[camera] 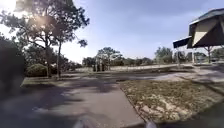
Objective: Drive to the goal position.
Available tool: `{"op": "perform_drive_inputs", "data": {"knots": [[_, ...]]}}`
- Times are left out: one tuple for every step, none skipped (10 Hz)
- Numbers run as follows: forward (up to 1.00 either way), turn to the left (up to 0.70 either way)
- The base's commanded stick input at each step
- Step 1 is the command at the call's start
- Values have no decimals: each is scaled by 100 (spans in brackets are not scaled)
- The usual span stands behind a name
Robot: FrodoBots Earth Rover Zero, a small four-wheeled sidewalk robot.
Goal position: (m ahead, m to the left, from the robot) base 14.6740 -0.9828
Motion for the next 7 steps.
{"op": "perform_drive_inputs", "data": {"knots": [[68,0],[70,0],[70,2],[70,22],[70,33],[70,33],[70,33]]}}
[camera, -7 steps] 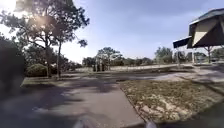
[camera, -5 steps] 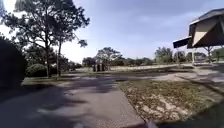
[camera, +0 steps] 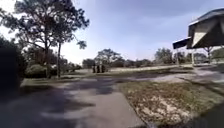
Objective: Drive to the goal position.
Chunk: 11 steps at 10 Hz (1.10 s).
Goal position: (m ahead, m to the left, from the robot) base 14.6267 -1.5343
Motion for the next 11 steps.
{"op": "perform_drive_inputs", "data": {"knots": [[70,33],[70,33],[70,33],[70,33],[70,33],[70,33],[70,33],[70,7],[70,3],[70,0],[70,0]]}}
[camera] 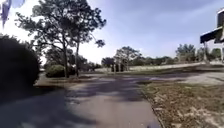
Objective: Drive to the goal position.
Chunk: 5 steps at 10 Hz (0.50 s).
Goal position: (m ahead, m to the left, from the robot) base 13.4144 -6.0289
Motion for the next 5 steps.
{"op": "perform_drive_inputs", "data": {"knots": [[70,0],[70,0],[70,0],[70,0],[70,-1]]}}
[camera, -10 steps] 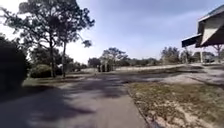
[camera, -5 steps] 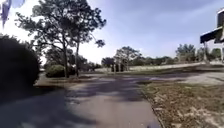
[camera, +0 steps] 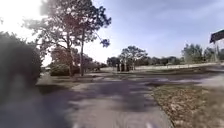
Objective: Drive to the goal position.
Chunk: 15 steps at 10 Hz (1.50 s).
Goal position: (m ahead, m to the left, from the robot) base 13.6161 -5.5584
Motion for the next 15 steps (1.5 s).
{"op": "perform_drive_inputs", "data": {"knots": [[70,-5],[70,-12],[70,-20],[70,-4],[70,-1],[70,-1],[70,-1],[70,0],[70,1],[70,1],[70,-1],[70,-1],[70,-1],[70,-1],[70,-1]]}}
